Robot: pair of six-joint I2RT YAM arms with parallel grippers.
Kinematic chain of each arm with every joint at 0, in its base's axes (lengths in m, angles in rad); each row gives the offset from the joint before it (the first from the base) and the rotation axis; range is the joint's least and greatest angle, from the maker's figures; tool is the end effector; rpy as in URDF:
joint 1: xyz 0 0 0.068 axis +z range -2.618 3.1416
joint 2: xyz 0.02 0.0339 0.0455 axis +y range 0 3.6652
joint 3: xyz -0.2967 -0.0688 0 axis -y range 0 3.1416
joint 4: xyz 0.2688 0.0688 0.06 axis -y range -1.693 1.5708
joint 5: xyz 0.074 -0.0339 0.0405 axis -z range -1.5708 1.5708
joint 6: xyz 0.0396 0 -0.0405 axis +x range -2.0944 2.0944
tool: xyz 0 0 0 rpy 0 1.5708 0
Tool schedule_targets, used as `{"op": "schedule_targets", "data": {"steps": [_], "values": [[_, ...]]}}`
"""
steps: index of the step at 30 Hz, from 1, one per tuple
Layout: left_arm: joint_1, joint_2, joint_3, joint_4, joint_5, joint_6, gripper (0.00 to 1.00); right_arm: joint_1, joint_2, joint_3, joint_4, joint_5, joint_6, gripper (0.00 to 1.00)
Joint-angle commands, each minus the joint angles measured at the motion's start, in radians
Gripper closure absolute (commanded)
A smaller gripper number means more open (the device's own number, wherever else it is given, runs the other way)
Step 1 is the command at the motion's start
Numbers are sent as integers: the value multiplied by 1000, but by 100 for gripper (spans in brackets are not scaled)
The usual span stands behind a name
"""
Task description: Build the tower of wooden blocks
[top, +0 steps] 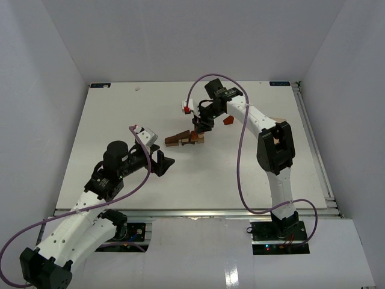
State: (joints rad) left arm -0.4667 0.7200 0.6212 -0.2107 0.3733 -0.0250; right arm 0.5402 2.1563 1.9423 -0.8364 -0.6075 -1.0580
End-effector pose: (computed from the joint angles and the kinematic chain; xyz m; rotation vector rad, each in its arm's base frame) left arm 0.1506 -0.0921 0.3086 0.6712 1.7948 -0.6850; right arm 0.4278 0.2829 0.2699 -1.8862 1.5518 0.5716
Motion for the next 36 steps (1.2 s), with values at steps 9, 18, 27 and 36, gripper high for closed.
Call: {"op": "schedule_targets", "data": {"steps": [9, 18, 27, 36], "values": [[5, -11, -2, -6, -8, 8, 4, 15, 4, 40, 5, -3, 3, 81], [5, -11, -2, -6, -9, 10, 4, 18, 4, 40, 7, 6, 4, 73], [5, -13, -3, -7, -10, 11, 4, 18, 2, 30, 15, 11, 9, 65], [5, -13, -3, -8, -10, 12, 4, 19, -4, 19, 21, 14, 11, 59]]}}
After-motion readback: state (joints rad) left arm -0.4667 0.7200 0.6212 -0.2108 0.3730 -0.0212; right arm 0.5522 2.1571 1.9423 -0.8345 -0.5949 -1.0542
